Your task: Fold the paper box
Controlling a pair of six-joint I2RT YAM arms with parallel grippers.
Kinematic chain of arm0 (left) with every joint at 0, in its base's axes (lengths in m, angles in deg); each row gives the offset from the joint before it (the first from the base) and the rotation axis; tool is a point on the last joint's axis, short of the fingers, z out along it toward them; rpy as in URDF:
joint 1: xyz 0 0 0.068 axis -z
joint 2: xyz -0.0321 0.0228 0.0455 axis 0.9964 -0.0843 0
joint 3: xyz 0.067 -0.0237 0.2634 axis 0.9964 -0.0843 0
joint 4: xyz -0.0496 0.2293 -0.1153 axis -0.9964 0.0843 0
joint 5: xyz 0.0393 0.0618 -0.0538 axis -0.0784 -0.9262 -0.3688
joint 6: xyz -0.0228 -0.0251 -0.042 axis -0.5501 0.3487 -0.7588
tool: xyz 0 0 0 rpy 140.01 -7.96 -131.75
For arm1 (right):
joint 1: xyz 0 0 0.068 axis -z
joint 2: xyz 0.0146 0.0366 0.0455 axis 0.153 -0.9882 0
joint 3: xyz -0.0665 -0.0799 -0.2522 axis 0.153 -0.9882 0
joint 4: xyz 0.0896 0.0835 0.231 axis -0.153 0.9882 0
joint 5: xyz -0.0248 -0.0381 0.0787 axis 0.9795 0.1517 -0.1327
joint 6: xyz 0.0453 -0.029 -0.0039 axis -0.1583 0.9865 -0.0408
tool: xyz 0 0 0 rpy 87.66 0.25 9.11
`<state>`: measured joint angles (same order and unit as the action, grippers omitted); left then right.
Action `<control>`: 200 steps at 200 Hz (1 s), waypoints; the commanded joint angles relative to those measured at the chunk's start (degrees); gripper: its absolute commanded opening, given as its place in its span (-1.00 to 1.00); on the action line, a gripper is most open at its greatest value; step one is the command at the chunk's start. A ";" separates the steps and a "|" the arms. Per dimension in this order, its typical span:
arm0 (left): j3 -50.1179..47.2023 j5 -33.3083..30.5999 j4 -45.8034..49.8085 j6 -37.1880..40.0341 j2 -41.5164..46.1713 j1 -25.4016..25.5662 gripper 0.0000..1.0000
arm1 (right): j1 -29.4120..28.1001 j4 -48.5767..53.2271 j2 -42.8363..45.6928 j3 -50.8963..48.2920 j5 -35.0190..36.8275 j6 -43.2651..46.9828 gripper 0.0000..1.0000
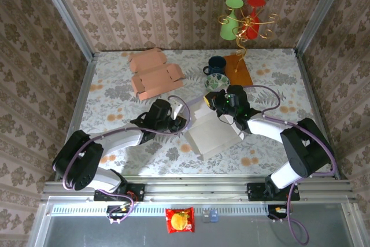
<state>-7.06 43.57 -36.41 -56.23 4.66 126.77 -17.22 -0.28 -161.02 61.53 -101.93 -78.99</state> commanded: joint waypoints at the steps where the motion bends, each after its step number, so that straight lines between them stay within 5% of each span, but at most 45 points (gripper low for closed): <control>1: 1.95 -5.26 0.18 -1.01 -0.75 0.07 -0.48 | -1.09 -4.14 1.32 -2.75 0.26 -0.46 -1.00; 79: 0.34 -6.81 -1.49 -1.26 -1.58 0.22 -0.40 | -1.49 -15.62 -1.60 -9.05 0.37 -0.20 -1.00; 200: 1.27 -15.94 -6.05 -4.84 -6.10 3.27 -0.44 | -2.41 -17.70 -2.91 -9.70 1.76 -3.10 -1.00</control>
<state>-7.04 32.12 -41.28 -59.62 -0.23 128.76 -18.64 -17.74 -162.73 53.25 -100.00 -81.35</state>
